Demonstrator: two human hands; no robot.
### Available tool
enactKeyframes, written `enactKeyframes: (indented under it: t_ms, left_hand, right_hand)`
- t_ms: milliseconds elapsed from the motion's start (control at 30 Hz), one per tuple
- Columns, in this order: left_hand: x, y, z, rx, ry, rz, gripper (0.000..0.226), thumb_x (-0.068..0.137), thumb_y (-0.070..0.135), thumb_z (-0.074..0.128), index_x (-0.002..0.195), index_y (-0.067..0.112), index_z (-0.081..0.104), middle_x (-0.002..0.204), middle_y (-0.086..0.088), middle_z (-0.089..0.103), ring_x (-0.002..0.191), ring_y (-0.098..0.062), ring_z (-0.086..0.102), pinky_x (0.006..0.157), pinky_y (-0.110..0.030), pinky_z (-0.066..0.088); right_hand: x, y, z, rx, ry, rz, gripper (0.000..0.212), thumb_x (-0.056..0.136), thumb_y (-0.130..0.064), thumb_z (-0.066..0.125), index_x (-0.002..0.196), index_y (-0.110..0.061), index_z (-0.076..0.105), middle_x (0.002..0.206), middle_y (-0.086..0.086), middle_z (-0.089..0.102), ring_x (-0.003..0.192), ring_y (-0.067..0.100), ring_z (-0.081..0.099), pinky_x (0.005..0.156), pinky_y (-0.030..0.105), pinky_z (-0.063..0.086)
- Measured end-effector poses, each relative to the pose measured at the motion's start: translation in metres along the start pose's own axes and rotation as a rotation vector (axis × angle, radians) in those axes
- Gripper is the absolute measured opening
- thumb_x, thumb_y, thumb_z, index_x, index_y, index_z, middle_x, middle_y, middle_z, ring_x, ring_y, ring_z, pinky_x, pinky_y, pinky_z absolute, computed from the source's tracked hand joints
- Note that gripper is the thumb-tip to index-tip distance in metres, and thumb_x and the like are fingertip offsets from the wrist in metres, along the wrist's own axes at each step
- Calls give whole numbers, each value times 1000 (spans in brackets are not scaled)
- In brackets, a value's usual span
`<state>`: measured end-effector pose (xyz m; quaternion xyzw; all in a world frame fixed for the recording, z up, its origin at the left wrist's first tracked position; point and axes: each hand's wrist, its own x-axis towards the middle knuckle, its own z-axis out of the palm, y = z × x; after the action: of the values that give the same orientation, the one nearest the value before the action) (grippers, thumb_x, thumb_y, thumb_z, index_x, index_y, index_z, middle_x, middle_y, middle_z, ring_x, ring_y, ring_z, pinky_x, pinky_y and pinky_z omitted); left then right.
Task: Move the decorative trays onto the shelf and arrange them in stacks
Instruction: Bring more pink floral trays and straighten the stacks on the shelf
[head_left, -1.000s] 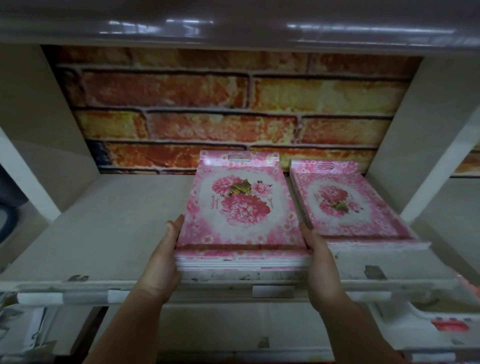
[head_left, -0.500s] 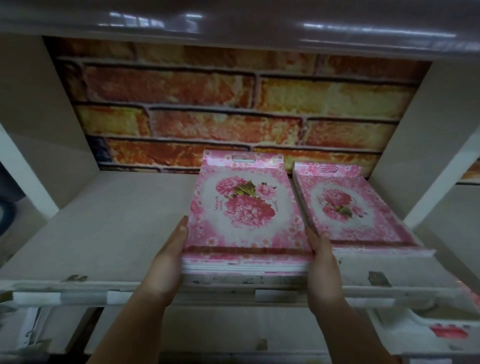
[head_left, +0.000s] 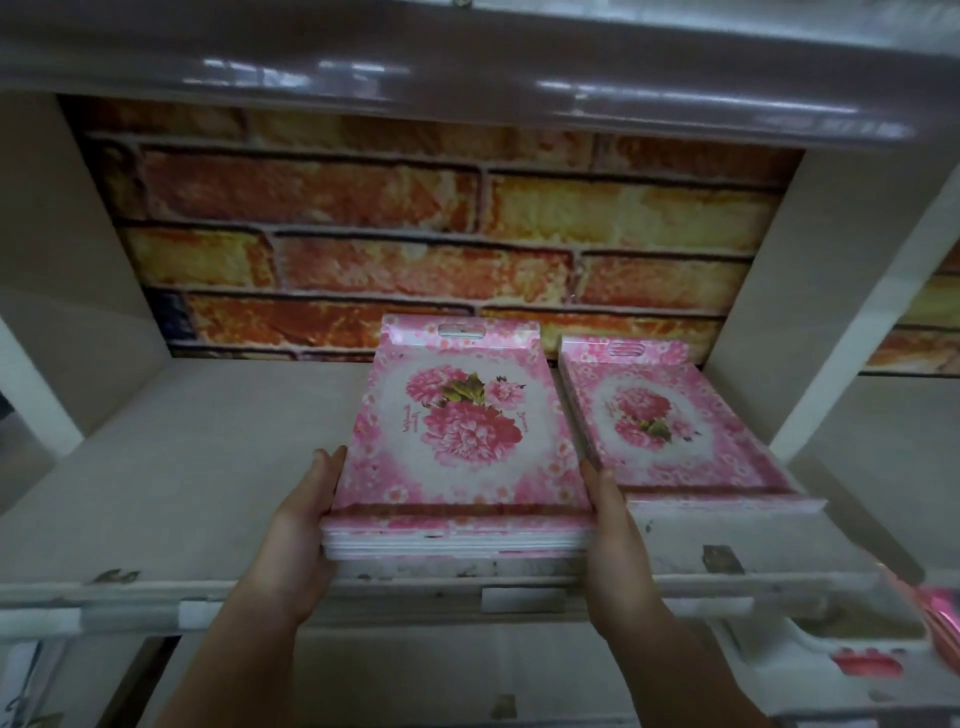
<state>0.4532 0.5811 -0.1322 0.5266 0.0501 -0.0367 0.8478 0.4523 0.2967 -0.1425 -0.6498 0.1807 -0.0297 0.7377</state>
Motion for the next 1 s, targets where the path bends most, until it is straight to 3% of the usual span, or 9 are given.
enactKeyframes:
  t_ms: [133, 333, 433, 500, 600, 700, 800, 867, 1000]
  left_hand:
    - [0, 0, 6, 6, 65, 2, 70, 103, 59, 41, 148, 9, 61, 144, -24, 67, 132, -45, 64, 117, -56, 44]
    - [-8, 6, 25, -46, 164, -44, 69, 110, 58, 31, 143, 8, 65, 136, -23, 72, 125, -44, 69, 112, -53, 47]
    - [-10, 0, 28, 178, 528, 119, 39, 107, 40, 48, 132, 20, 70, 120, -8, 80, 110, -26, 77, 102, -45, 52]
    - [-15, -6, 28, 488, 835, 267, 43, 103, 39, 48, 139, 23, 66, 132, -8, 71, 124, -29, 66, 113, -51, 48]
    - [-20, -10, 49, 706, 999, 548, 43, 100, 34, 54, 137, 14, 62, 138, -13, 65, 131, -35, 57, 114, -52, 43]
    - [-20, -3, 100, 1006, 753, 845, 43, 94, 30, 61, 130, 7, 64, 130, -15, 66, 125, -34, 59, 106, -46, 46]
    - [-10, -18, 160, 1193, 408, 998, 31, 88, 26, 67, 115, 10, 71, 117, -8, 70, 112, -31, 63, 99, -41, 49]
    - [-6, -38, 201, 1224, 243, 1041, 24, 88, 26, 67, 108, 14, 72, 110, -2, 70, 105, -27, 64, 92, -41, 51]
    - [4, -84, 262, 1260, 61, 964, 23, 89, 32, 62, 107, 21, 70, 101, 5, 68, 97, -21, 61, 83, -38, 52]
  right_hand:
    - [2, -2, -3, -17, -18, -7, 85, 89, -90, 39, 152, -36, 58, 157, -6, 55, 148, 24, 46, 126, 54, 30]
    - [4, -12, -9, -97, -61, -15, 73, 104, -73, 32, 157, -28, 52, 164, 2, 48, 152, 30, 41, 125, 52, 28]
    - [6, -15, -25, -153, -71, -98, 64, 107, -66, 34, 152, -27, 59, 157, 2, 56, 146, 29, 49, 119, 42, 35]
    - [8, -19, -40, -176, -61, -178, 60, 106, -65, 41, 142, -27, 69, 145, 1, 66, 136, 25, 59, 115, 40, 43]
    - [15, -25, -61, -125, -95, -301, 53, 89, -84, 56, 116, -45, 79, 129, -10, 76, 127, 16, 68, 114, 45, 50]
    - [32, -26, -85, -215, -67, -463, 32, 93, -66, 58, 110, -47, 79, 118, -18, 78, 117, 9, 72, 107, 43, 55]
    - [40, -33, -110, -318, -12, -609, 14, 103, -29, 65, 103, -37, 77, 105, -25, 76, 104, -4, 69, 94, 17, 50]
    - [46, -34, -129, -389, 21, -702, 19, 102, -22, 66, 102, -40, 72, 103, -19, 75, 100, -4, 68, 86, 8, 47]
    - [72, -33, -169, -651, 105, -864, 26, 91, -38, 55, 106, -27, 75, 102, -7, 73, 96, 18, 67, 84, 32, 53]
